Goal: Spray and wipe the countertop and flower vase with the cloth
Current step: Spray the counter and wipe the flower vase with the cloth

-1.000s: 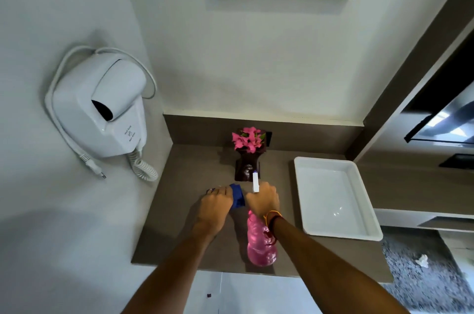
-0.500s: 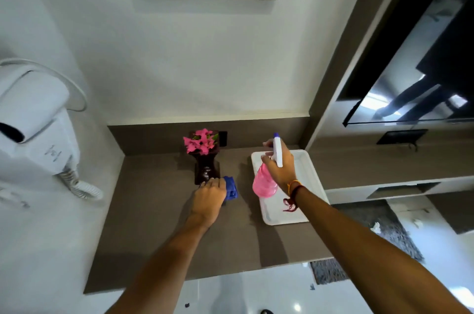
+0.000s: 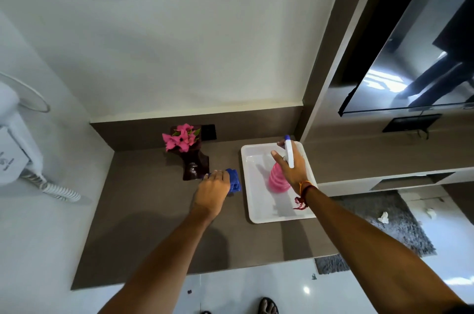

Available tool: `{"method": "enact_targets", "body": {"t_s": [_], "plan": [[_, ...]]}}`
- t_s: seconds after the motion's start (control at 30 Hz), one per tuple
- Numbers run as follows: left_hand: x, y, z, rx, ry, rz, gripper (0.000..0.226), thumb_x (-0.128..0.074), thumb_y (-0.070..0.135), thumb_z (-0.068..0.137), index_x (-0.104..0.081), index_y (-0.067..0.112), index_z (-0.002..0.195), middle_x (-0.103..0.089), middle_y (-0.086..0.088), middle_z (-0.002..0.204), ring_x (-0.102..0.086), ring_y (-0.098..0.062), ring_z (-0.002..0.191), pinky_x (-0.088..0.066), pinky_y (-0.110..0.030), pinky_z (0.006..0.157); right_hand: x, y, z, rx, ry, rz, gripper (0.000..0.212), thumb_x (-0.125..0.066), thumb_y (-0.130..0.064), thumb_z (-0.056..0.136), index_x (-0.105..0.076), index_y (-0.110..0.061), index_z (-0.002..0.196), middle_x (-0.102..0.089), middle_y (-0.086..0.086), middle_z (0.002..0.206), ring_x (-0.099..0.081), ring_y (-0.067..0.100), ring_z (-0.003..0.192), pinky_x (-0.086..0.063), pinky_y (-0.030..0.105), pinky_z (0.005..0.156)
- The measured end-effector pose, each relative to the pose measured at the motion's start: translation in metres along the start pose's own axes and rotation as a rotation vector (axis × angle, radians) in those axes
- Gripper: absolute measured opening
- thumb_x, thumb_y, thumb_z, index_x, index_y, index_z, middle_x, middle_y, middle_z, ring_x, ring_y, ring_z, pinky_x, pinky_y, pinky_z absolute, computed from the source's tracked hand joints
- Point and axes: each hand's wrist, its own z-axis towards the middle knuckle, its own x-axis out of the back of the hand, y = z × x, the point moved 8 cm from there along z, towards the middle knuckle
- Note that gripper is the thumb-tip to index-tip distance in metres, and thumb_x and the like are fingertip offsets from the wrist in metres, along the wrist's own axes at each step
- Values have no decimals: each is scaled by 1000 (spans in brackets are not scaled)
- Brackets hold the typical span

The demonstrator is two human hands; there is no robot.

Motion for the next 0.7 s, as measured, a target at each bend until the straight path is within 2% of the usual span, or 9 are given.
{"method": "enact_targets", "body": {"t_s": [0.1, 0.2, 0.27, 0.33, 0.4, 0.5, 0.6, 0.67, 0.7], "plan": [[-1, 4, 3, -8, -16, 16, 41, -61, 5, 90, -51, 2, 129, -65, -17, 121, -64, -31, 108, -51, -40, 96, -8, 6, -5, 4, -45, 19, 47, -65, -29, 94, -53, -12, 136, -62, 2, 112, -63, 9, 86, -53, 42, 97], [-1, 2, 5, -10, -10, 14, 44, -62, 8, 90, -49, 1, 131, -62, -18, 126, -61, -32, 114, -48, -42, 102, -6, 12, -7, -23, -52, 62, 50, -65, -27, 95, -49, -14, 140, -61, 8, 129, -62, 20, 106, -51, 44, 101], [-1, -1, 5, -5, -5, 0, 45, -64, 7, 90, -49, 2, 132, -62, -17, 127, -60, -30, 116, -48, -41, 104, -1, 16, -7, -42, -48, 52, 51, -67, -29, 93, -49, -17, 139, -60, 6, 122, -62, 27, 112, -54, 43, 98], [1, -4, 2, 21, 5, -31, 43, -63, 6, 90, -49, 4, 131, -63, -15, 126, -61, -28, 115, -49, -40, 102, 6, 24, -11, -82, 4, -35, 55, -71, -38, 89, -49, -19, 136, -59, 8, 120, -62, 30, 111, -56, 46, 95], [6, -11, -3, 99, 29, -132, 38, -62, 7, 91, -52, 7, 127, -66, -12, 120, -65, -25, 107, -56, -37, 91, 19, 35, -29, -185, 192, -236, 74, -70, -61, 79, -47, -13, 131, -55, 12, 120, -58, 28, 108, -56, 46, 91], [9, -35, -18, 373, 71, -503, 20, -62, 11, 90, -60, 11, 110, -70, -10, 105, -68, -28, 93, -59, -39, 73, 2, 40, -73, -230, 321, -246, 80, -48, -82, 71, -49, -10, 105, -56, 7, 97, -60, 27, 89, -55, 40, 78], [-12, -66, -43, 801, 37, -999, 20, -65, 13, 86, -64, 7, 105, -70, -14, 95, -68, -34, 85, -56, -26, 66, -59, 19, -81, -157, 55, -171, 63, -42, -75, 80, -51, -13, 93, -58, 6, 83, -59, 20, 75, -57, 37, 72], [-32, -76, -61, 1011, 35, -1385, 4, -65, 8, 83, -63, 4, 84, -63, -12, 75, -60, -23, 58, -43, -10, 40, -93, -15, -66, -1, -117, -340, 50, -49, -60, 93, -53, -10, 91, -57, 9, 87, -54, 24, 78, -53, 40, 73], [-42, -80, -67, 1072, 50, -1543, 13, -63, 3, 81, -57, 6, 70, -54, -8, 64, -48, -17, 48, -37, -10, 33, -109, -32, -55, 76, -179, -411, 45, -53, -51, 96, -55, -6, 97, -58, 13, 95, -56, 28, 86, -51, 45, 80]]}}
